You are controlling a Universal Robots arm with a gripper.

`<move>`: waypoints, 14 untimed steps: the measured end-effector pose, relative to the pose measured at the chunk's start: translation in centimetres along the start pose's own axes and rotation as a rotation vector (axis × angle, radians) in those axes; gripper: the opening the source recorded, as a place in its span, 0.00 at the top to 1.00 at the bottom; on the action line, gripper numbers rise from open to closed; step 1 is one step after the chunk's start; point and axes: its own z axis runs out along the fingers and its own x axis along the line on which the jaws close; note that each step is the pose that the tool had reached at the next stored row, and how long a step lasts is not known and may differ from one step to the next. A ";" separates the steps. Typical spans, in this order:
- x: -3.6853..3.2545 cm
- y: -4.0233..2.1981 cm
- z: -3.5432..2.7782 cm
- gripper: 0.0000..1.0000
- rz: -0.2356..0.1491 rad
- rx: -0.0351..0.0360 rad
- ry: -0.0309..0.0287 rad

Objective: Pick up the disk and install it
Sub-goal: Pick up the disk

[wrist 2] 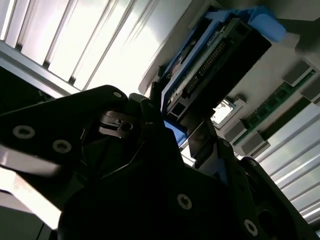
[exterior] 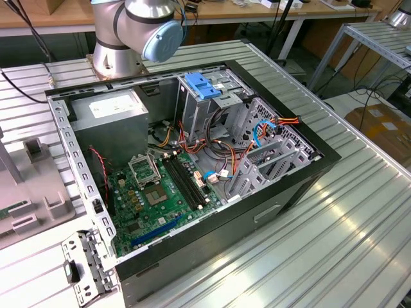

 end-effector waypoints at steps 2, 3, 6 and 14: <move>0.00 0.12 0.32 0.52 0.000 0.0000 0.0000; 0.00 0.20 0.47 0.52 0.000 -0.0001 0.0000; 0.03 0.29 1.55 0.52 0.008 0.0004 0.0001; 0.06 0.32 2.24 0.52 0.040 0.0012 0.0001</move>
